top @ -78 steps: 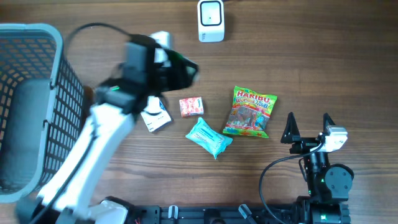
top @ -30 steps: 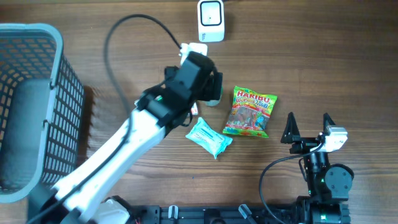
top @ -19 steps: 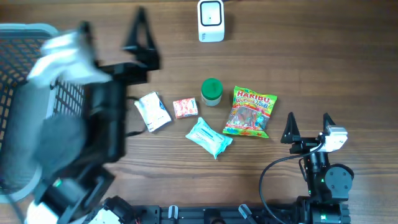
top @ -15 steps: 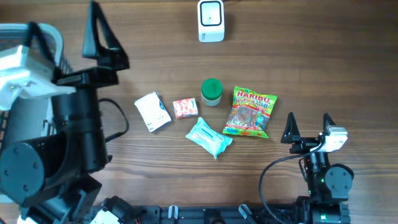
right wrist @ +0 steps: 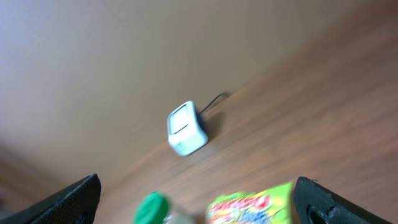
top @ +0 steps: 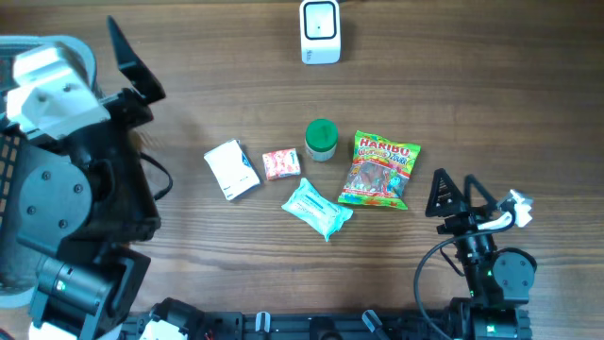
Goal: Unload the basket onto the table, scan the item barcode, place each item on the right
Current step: 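Reach the right gripper to the Haribo bag and grasp it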
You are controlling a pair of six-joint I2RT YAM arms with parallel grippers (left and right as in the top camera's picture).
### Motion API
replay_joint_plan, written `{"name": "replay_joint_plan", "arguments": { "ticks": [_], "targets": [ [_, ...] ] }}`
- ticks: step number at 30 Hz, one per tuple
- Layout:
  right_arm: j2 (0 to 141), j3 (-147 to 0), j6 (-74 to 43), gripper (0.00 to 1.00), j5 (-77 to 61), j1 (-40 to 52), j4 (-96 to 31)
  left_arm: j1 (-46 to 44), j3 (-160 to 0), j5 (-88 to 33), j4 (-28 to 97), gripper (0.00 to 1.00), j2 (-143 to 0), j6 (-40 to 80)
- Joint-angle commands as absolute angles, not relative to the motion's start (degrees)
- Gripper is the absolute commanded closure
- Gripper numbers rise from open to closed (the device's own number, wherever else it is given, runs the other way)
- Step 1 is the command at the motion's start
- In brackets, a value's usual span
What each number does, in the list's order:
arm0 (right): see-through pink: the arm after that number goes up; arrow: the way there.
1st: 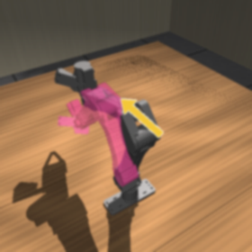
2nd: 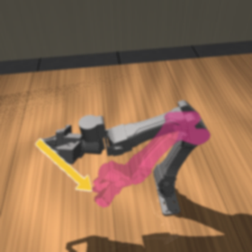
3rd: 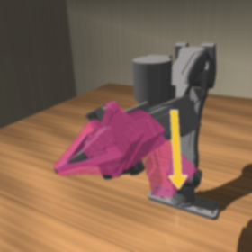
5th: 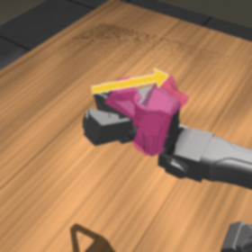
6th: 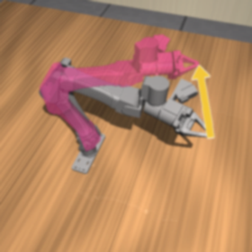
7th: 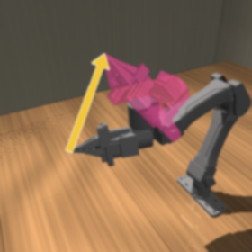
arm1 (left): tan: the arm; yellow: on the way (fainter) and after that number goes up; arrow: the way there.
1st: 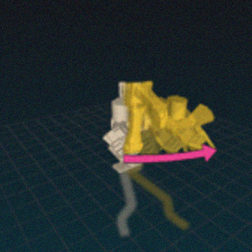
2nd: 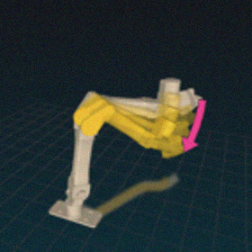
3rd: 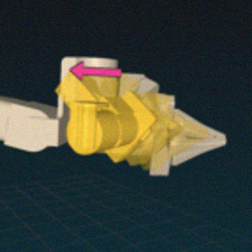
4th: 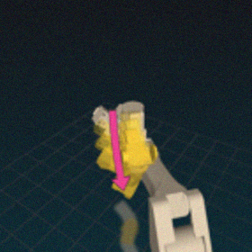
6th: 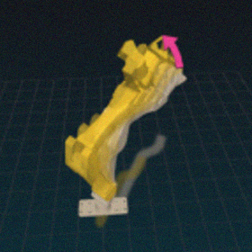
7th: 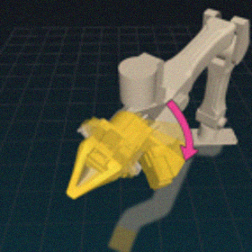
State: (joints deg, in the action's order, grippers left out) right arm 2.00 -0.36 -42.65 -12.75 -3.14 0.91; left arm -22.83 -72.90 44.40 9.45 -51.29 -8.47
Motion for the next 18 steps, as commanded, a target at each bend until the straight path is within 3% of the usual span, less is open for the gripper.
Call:
{"name": "replay_joint_plan", "arguments": {
  "ticks": [1,5,11,18],
  "targets": [
    [3.5,-0.3,-55.3,0.0,-24.5,-3.0,1.9,-21.0,-72.8,34.3,11.9,0.0,-48.5,-5.5],
    [3.7,-0.3,-57.7,0.0,-31.7,-3.0,2.1,-19.6,-72.8,33.1,12.4,0.0,-45.4,-3.2],
    [3.9,-4.2,-57.0,0.01,-33.6,-3.0,-2.9,-17.6,-72.8,21.4,15.8,0.0,-38.0,-2.1],
    [18.3,-27.7,-42.0,0.01,-30.8,-3.0,-26.1,-17.7,-72.8,19.9,16.2,0.0,-28.6,-2.1]
  ]
}}
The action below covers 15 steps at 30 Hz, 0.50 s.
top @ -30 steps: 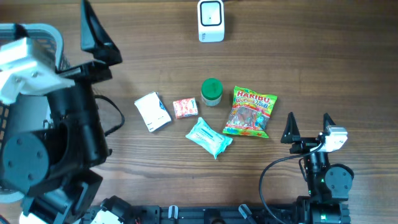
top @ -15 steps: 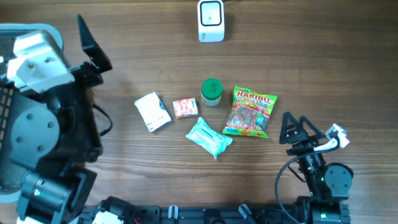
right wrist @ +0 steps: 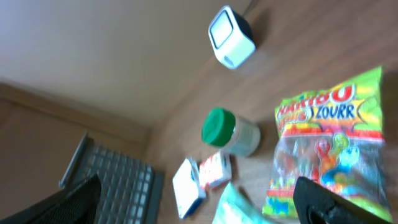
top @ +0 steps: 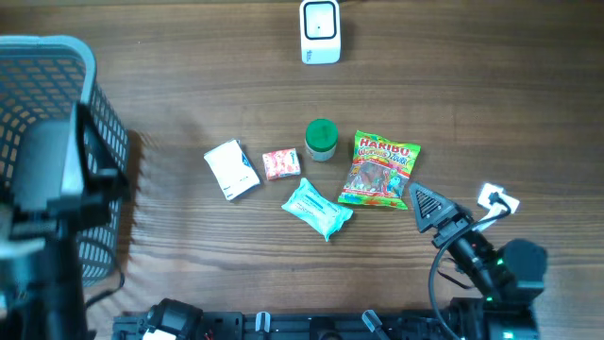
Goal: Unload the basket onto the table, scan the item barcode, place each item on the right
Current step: 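Reach the right gripper to the Haribo bag and grasp it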
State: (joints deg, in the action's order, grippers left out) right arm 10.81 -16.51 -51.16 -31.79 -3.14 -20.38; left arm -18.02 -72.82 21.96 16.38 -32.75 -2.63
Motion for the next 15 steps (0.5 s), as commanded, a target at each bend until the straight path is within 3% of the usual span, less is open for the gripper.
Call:
{"name": "replay_joint_plan", "arguments": {
  "ticks": [1,7,11,15],
  "targets": [
    [21.4,-31.2,-40.3,0.0,-30.5,-3.0,-28.9,-17.7,-72.8,19.9,16.2,0.0,-27.2,-2.1],
    [45.2,-57.8,-28.4,0.0,-27.3,-3.0,-54.8,-17.7,-72.0,20.0,16.1,0.0,-18.7,-2.7],
    [60.1,-75.0,-27.0,0.0,-21.2,-3.0,-75.0,-17.7,-72.0,20.0,15.7,0.0,-14.6,-2.7],
    [68.9,-76.3,-27.1,0.0,-18.5,-3.0,-72.8,-17.7,-72.0,27.4,11.5,0.0,-14.4,-2.8]
  ]
}}
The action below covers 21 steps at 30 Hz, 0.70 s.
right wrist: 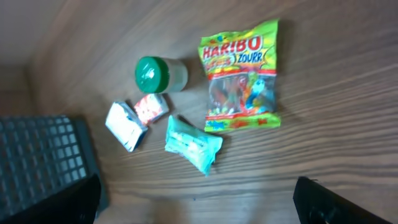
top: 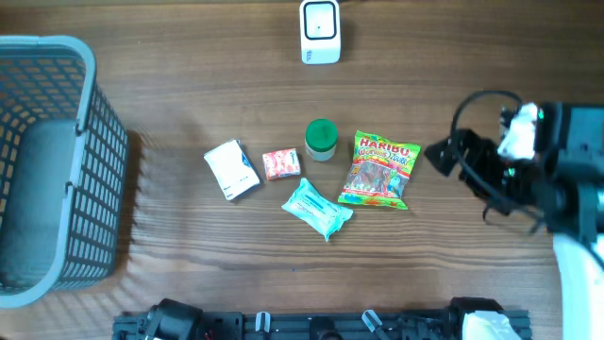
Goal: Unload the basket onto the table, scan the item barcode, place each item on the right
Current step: 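Reach the right gripper to the Haribo bag and grasp it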
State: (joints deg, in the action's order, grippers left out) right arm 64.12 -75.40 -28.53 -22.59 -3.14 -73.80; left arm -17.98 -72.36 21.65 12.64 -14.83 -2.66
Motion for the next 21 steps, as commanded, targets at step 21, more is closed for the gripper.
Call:
{"name": "replay_joint_plan", "arguments": {
  "ticks": [21],
  "targets": [
    [106.7,-76.3,-36.4,0.01,2.3,20.7,-59.3,-17.3,-71.9,29.6,11.4,0.0,-11.0,-8.6]
  ]
}}
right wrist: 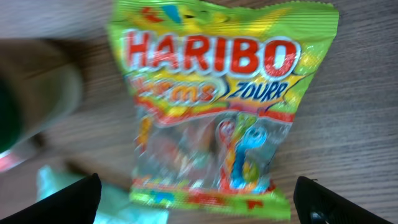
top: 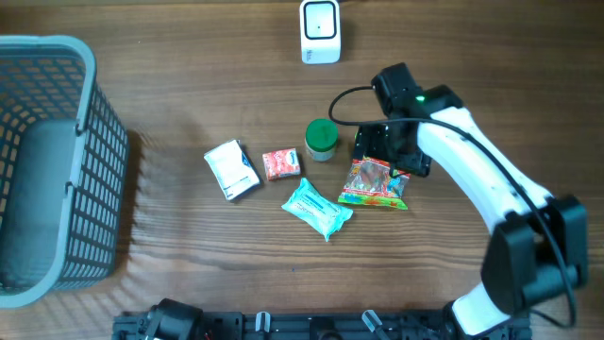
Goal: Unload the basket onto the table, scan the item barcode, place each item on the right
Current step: 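Reach the right gripper to the Haribo bag and grasp it, then lift the Haribo bag with the right gripper and hold it over the scanner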
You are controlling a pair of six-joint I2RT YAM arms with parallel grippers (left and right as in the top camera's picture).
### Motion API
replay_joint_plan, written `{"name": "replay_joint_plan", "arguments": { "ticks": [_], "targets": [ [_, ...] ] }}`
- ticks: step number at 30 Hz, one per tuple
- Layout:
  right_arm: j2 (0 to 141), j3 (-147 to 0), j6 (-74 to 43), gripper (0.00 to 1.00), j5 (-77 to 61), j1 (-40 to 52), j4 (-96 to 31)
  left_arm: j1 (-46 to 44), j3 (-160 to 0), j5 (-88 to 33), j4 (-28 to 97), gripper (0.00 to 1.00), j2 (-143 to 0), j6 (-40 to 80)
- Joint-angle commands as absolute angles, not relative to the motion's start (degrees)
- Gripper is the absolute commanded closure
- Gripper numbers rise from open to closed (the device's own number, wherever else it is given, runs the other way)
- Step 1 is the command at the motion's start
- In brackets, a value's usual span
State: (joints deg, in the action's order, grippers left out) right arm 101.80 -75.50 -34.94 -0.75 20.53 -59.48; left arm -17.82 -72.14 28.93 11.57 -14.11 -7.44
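Note:
A green Haribo sweets bag [top: 374, 185] lies flat on the wooden table, print side up, and fills the right wrist view [right wrist: 211, 106]. My right gripper [top: 384, 149] hangs right over the bag's upper part, open, its two dark fingertips at the bottom corners of the wrist view [right wrist: 198, 208] with the bag between them and nothing held. The white barcode scanner [top: 320, 31] stands at the far edge of the table. The left gripper is out of view.
A green-lidded jar [top: 321, 138] stands just left of the bag [right wrist: 31, 93]. Further left lie a small red packet [top: 281, 163] and a white box [top: 232, 169]. A teal tissue pack [top: 317, 209] lies in front. A grey basket [top: 90, 113] fills the left side.
My right arm was raised at the table's right side, seeing all the items from afar. Now it reaches in over the Haribo bag, close above it, still open.
At first both arms sat low at the front, the left one over the basket. Then the left arm left the overhead view and the right one rose at the right side. Now the right gripper is over the Haribo bag. No item has moved.

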Motion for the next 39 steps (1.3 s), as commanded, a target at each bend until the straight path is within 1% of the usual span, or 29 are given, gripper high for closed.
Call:
{"name": "replay_joint_plan", "arguments": {
  "ticks": [1,3,5,8,9,11,12,13,14,15,16,17,23,27,30,34,36,39],
  "targets": [
    [108.0,-76.3,-36.0,0.01,2.3,20.7,-58.9,-17.3,-71.8,29.6,11.4,0.0,-10.1,-8.6],
    [110.7,-76.3,-35.9,0.01,1.8,20.7,-57.6,-17.3,-71.5,29.6,11.4,0.0,-7.8,-8.6],
    [113.7,-76.3,-33.3,0.01,-2.1,20.7,-54.0,-17.3,-70.5,27.7,11.3,0.0,-4.7,-8.6],
    [116.9,-76.2,-33.1,0.01,-4.1,20.7,-52.9,-17.3,-69.0,26.6,10.9,0.0,-1.9,-8.6],
    [118.4,-75.9,-33.1,0.09,-4.1,20.7,-52.9,-17.3,-68.4,26.6,10.2,0.0,-1.1,-8.6],
    [120.7,-75.5,-33.2,0.37,-4.1,20.7,-53.0,-17.3,-68.1,26.7,10.0,0.0,-0.8,-8.6],
    [121.6,-75.4,-33.5,0.48,-4.2,20.7,-53.3,-17.3,-68.1,26.7,10.0,0.0,-0.8,-8.6],
    [122.3,-75.4,-34.4,0.63,-4.5,20.7,-53.8,-17.3,-68.1,26.6,10.0,0.0,-0.8,-8.6],
    [122.4,-75.4,-34.5,0.72,-5.3,20.7,-54.3,-17.3,-68.1,26.6,10.0,0.0,-0.8,-8.6],
    [122.4,-75.4,-34.5,0.78,-6.3,20.7,-54.8,-17.3,-68.1,26.7,10.0,0.0,-0.8,-8.6],
    [122.0,-75.5,-34.4,0.93,-7.3,20.6,-55.7,-17.3,-68.1,26.7,10.0,0.0,-0.8,-8.6],
    [121.8,-75.7,-33.8,0.95,-7.9,20.3,-56.8,-17.3,-68.1,26.7,10.0,0.0,-0.8,-8.6],
    [116.0,-81.0,-22.7,0.96,-20.6,13.4,-69.9,-17.3,-68.1,26.7,10.0,0.0,-0.8,-8.6],
    [112.0,-86.0,-7.0,0.96,-39.5,7.1,-82.5,-17.3,-67.6,26.7,10.0,0.0,-0.8,-8.6],
    [111.2,-86.4,-0.9,0.96,-47.7,4.7,-86.7,-17.3,-66.5,26.7,9.6,0.0,-0.8,-8.6],
    [111.2,-86.3,12.2,0.96,-63.0,4.3,-91.4,-17.3,-63.8,26.6,7.9,0.0,-0.8,-8.6],
    [111.2,-86.3,13.3,0.96,-72.1,4.4,-92.3,-17.3,-62.3,26.7,6.4,0.0,-0.8,-8.6],
    [111.1,-86.4,13.3,0.96,-80.3,5.3,-92.3,-17.3,-60.7,26.6,5.1,0.0,-0.8,-8.6]
  ]
}}
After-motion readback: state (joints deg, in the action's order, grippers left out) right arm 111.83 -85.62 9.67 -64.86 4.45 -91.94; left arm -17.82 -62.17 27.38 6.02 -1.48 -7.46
